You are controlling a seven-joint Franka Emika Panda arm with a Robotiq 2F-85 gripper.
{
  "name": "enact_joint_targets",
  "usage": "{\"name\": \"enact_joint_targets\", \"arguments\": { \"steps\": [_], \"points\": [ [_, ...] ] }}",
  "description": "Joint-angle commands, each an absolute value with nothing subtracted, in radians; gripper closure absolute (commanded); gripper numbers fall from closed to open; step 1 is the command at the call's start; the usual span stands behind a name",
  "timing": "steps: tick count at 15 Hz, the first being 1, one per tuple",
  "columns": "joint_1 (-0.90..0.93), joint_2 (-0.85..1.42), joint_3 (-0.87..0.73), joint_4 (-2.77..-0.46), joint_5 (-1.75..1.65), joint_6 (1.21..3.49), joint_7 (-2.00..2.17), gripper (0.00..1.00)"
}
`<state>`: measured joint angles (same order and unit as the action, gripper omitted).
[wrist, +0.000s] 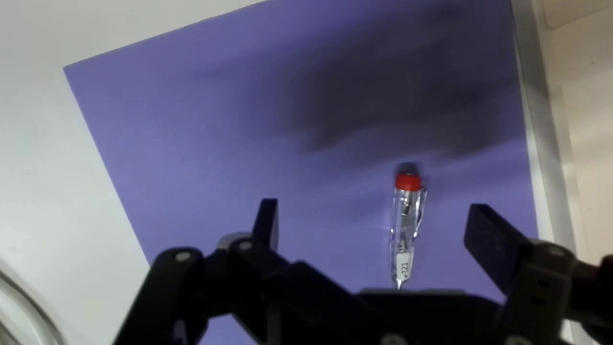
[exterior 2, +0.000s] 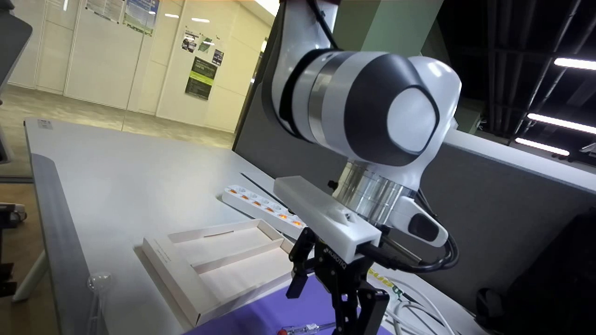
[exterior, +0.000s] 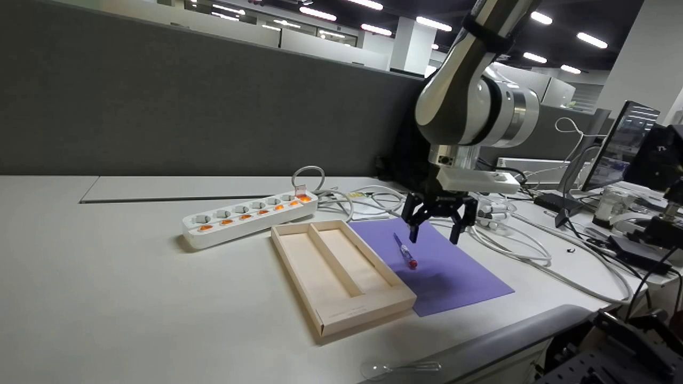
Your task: Take the silver object and put it in the right compartment of the box
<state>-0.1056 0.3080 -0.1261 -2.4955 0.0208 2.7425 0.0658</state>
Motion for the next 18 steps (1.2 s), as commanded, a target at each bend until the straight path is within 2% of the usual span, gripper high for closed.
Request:
{"name": "enact_joint_targets", "arguments": {
  "steps": [1, 12, 13, 14, 16, 18],
  "points": [
    [-0.091, 0.373, -0.136, -2.454, 0.033, 2.779, 0.12, 0.0],
    [-0.049, 0.473, -0.14, -2.412, 0.034, 2.876, 0.141, 0.0],
    [-0.045, 0.477, -0.142, -2.411, 0.035, 2.889, 0.144, 0.04],
    [-0.047, 0.48, -0.137, -2.411, 0.041, 2.899, 0.141, 0.25],
    [-0.042, 0.486, -0.139, -2.41, 0.047, 2.918, 0.142, 0.29],
    [-0.04, 0.489, -0.139, -2.409, 0.051, 2.93, 0.141, 0.45]
  ]
}}
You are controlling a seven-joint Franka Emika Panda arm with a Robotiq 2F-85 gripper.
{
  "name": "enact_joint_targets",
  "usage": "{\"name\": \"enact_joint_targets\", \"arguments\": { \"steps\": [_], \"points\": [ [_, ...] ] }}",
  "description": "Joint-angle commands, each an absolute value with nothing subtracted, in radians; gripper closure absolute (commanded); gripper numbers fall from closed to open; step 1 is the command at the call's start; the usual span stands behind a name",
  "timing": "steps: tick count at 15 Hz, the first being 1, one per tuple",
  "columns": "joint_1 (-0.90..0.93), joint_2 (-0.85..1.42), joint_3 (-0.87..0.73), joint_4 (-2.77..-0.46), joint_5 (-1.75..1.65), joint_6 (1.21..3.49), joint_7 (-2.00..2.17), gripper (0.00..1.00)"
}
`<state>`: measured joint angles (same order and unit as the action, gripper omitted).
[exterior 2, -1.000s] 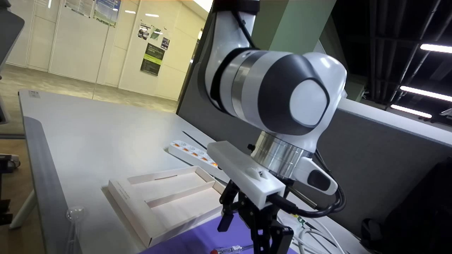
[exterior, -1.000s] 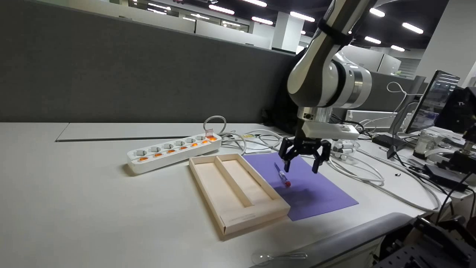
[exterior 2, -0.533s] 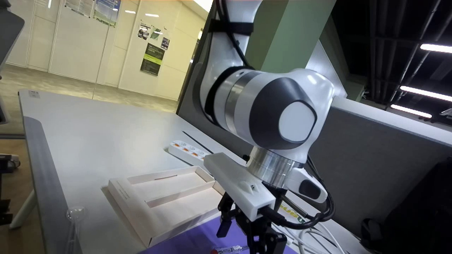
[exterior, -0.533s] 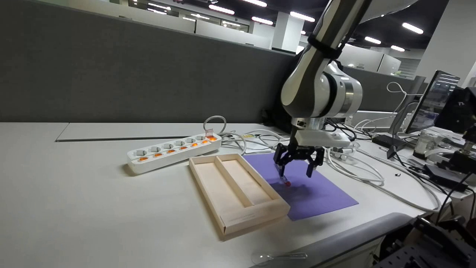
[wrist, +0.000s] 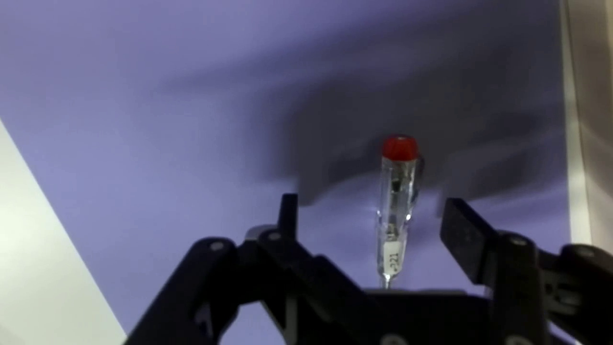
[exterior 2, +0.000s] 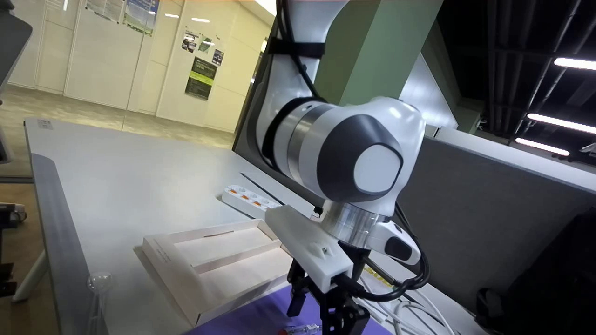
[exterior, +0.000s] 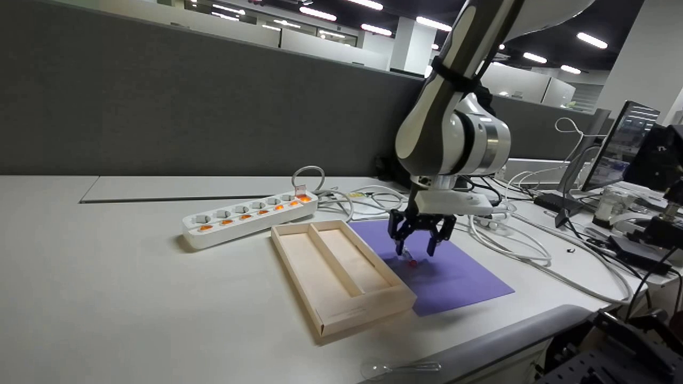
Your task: Take the silver object and put it in the right compartment of the box
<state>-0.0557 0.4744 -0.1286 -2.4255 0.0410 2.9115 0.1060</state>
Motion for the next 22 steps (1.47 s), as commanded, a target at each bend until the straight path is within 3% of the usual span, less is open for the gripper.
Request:
{"name": "enact_joint_targets", "arguments": {
  "steps": [1, 8, 15, 22],
  "points": [
    [-0.038, 0.491, -0.142, -2.408, 0.05, 2.935, 0.142, 0.51],
    [-0.04, 0.506, -0.141, -2.401, 0.055, 2.935, 0.142, 0.99],
    [-0.037, 0.439, -0.095, -2.432, 0.045, 2.906, 0.099, 0.96],
    [-0.048, 0.328, 0.075, -2.501, 0.066, 2.773, -0.042, 0.96]
  ]
}}
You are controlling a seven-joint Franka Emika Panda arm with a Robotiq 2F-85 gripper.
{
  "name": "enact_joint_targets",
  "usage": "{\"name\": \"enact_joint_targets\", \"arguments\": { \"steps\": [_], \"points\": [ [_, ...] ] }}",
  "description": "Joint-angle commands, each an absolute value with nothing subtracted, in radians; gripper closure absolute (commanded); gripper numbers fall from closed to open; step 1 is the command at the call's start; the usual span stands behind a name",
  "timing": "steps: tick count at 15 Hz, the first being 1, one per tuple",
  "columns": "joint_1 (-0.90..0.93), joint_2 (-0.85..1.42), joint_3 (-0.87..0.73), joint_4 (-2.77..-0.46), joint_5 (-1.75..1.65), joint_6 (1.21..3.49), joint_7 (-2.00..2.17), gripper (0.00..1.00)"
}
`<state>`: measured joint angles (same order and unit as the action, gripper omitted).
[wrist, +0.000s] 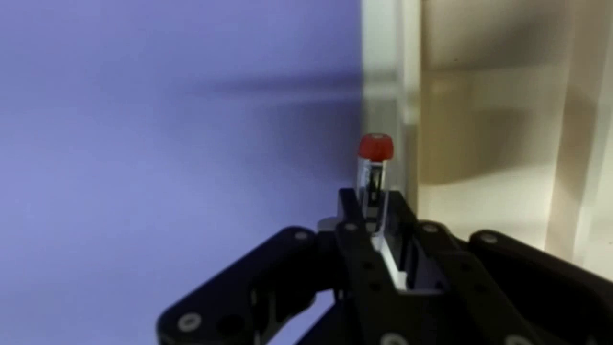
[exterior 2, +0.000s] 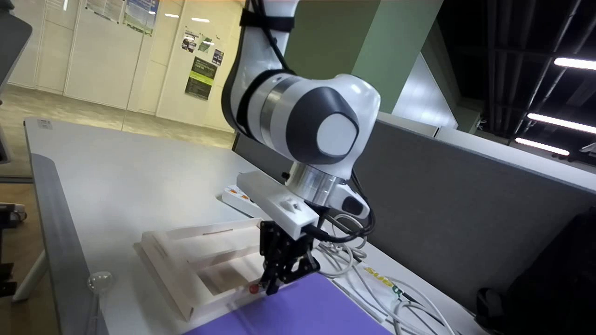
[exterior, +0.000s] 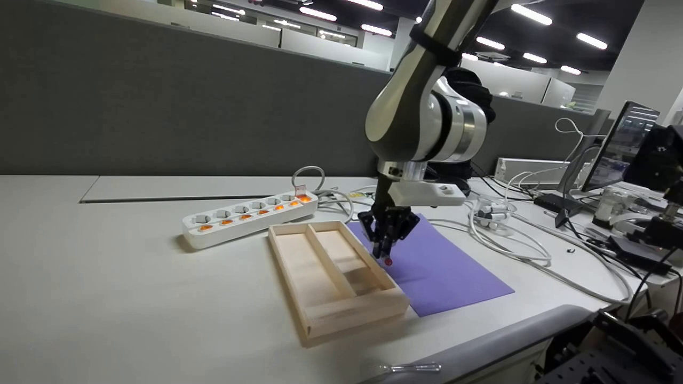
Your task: Take the silver object and put it in the right compartment of the box
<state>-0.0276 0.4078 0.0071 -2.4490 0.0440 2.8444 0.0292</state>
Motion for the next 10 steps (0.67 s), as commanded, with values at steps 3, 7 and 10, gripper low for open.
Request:
{"name": "enact_joint_targets", "arguments": {
  "steps": [3, 7, 10],
  "points": [
    [-0.026, 0.272, 0.106, -2.537, 0.066, 2.72, -0.085, 0.96],
    [0.001, 0.223, 0.1, -2.566, 0.049, 2.687, -0.084, 0.96],
    [0.005, 0.224, 0.097, -2.567, 0.049, 2.671, -0.096, 0.96]
  ]
}}
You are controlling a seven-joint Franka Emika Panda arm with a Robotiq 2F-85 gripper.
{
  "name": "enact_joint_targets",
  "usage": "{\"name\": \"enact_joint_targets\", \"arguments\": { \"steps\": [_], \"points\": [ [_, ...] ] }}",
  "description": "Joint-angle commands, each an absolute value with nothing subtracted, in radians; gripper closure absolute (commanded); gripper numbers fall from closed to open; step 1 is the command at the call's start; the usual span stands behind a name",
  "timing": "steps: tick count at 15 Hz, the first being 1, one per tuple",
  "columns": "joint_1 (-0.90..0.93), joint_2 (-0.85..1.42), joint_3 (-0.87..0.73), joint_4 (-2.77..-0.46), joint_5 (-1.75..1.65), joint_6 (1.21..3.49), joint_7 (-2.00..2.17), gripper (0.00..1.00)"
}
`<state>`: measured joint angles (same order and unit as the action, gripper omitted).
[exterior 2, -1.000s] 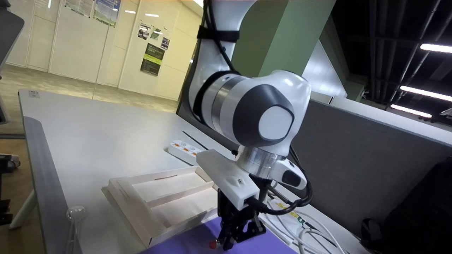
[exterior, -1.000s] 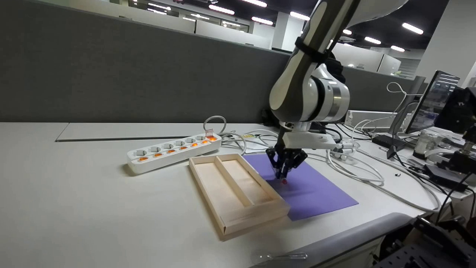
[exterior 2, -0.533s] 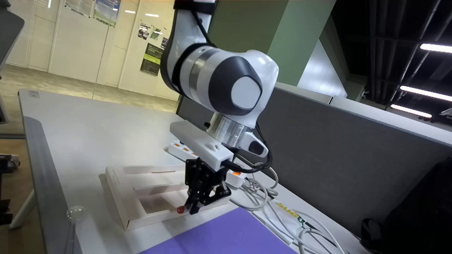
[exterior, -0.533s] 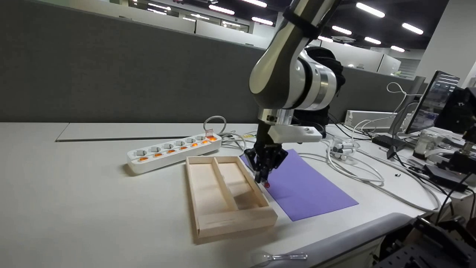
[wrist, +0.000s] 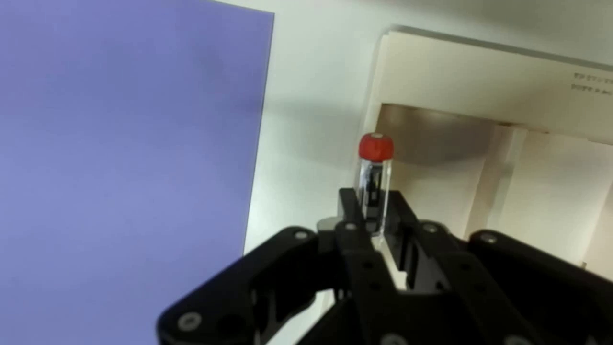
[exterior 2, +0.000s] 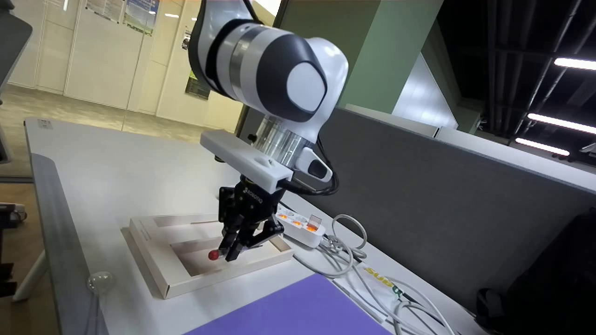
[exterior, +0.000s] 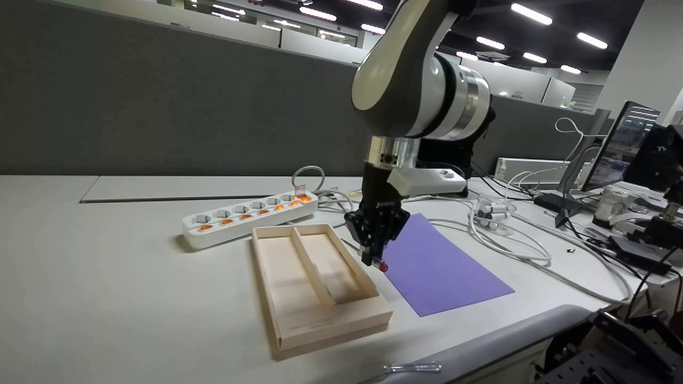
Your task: Take the silver object and put it in the right compartment of the box
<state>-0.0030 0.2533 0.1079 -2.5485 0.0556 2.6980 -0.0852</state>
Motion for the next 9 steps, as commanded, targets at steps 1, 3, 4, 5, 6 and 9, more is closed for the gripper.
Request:
{"name": "enact_joint_targets", "arguments": {
  "steps": [1, 3, 4, 5, 6, 9],
  "points": [
    [0.001, 0.237, 0.097, -2.561, 0.05, 2.666, -0.111, 0.96],
    [-0.007, 0.267, 0.098, -2.547, 0.051, 2.65, -0.146, 0.96],
    [-0.012, 0.281, 0.1, -2.539, 0.054, 2.633, -0.168, 0.96],
    [-0.016, 0.292, 0.1, -2.534, 0.052, 2.626, -0.187, 0.96],
    [-0.02, 0.301, 0.102, -2.532, 0.053, 2.623, -0.207, 0.96],
    [-0.024, 0.323, 0.102, -2.529, 0.041, 2.627, -0.249, 0.96]
  ]
}}
